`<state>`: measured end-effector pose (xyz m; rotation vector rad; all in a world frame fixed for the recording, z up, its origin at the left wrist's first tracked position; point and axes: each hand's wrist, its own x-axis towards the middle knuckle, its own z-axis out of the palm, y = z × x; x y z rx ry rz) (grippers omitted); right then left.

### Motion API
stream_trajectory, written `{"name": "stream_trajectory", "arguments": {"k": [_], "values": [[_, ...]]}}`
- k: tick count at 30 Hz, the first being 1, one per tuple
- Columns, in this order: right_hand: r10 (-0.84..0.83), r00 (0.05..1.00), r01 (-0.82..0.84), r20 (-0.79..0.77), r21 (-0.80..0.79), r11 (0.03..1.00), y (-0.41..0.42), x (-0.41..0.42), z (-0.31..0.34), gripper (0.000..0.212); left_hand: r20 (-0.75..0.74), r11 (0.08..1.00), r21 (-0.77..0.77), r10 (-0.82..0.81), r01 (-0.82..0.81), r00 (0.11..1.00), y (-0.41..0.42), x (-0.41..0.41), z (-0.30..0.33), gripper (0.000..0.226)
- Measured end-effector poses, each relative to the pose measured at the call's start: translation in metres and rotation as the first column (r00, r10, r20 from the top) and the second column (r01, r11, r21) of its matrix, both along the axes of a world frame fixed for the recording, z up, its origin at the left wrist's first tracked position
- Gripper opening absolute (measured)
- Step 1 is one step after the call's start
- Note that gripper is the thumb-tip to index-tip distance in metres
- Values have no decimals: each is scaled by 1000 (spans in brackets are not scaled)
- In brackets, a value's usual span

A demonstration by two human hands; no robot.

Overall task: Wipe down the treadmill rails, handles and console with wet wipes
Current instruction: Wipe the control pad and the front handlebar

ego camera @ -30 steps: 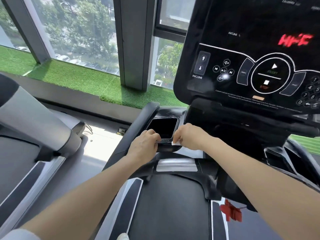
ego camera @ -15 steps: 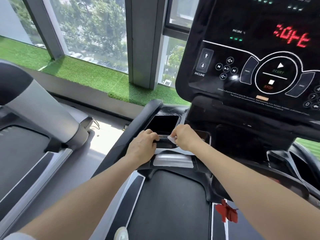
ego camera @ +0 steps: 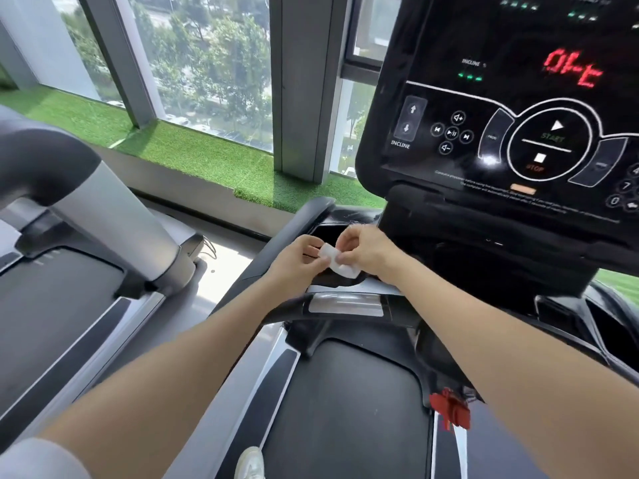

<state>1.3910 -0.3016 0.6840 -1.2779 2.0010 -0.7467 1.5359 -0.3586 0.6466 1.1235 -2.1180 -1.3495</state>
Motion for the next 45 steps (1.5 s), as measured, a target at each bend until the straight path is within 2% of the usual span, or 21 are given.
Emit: {"name": "stream_trajectory", "arguments": {"k": [4,6,8,11,13,17,20,23,25,27,35,38,42,45], "values": [[-20,999,24,47,-77,997,23,-13,17,21,-172,976,212,93,-56,981,22,-21,20,4],[-3,1000,2,-5,-135,991,36,-17,24,14,-282,930,363,167,-56,945,36,-32,27,8],[-1,991,-22,-130,-173,985,51,-20,29,3,-304,891,450,219,-63,927,49,-43,32,7],[26,934,-110,-357,-219,970,77,-25,35,16,-331,856,516,243,-40,912,65,-60,42,3],[0,877,-141,-481,-256,956,94,-29,40,21,-392,838,544,225,28,892,76,-71,56,12],[-152,812,-56,-563,-335,940,132,-40,54,16,-402,836,539,151,100,903,105,-92,80,18],[-210,822,8,-529,-358,934,164,-45,59,22,-333,911,392,10,129,943,116,-94,80,17],[-271,810,58,-520,-389,920,191,-45,53,28,-230,994,20,-101,109,968,122,-86,71,3],[-320,776,82,-543,-417,905,204,-36,45,28,-149,976,-186,-144,116,978,127,-78,64,14],[-335,746,90,-575,-412,907,213,-23,35,27,-90,943,-288,-200,167,976,134,-69,56,23],[-414,601,184,-683,-386,904,205,-5,10,24,65,867,-428,-252,255,966,144,-44,52,26],[-413,563,159,-716,-397,904,206,-3,3,9,94,848,-459,-251,265,964,142,-42,51,23],[-368,509,123,-778,-358,926,210,-4,-5,24,140,833,-469,-259,295,956,143,-43,45,32],[-354,500,113,-790,-346,931,208,-8,0,22,145,818,-486,-272,308,951,146,-47,42,39]]}}
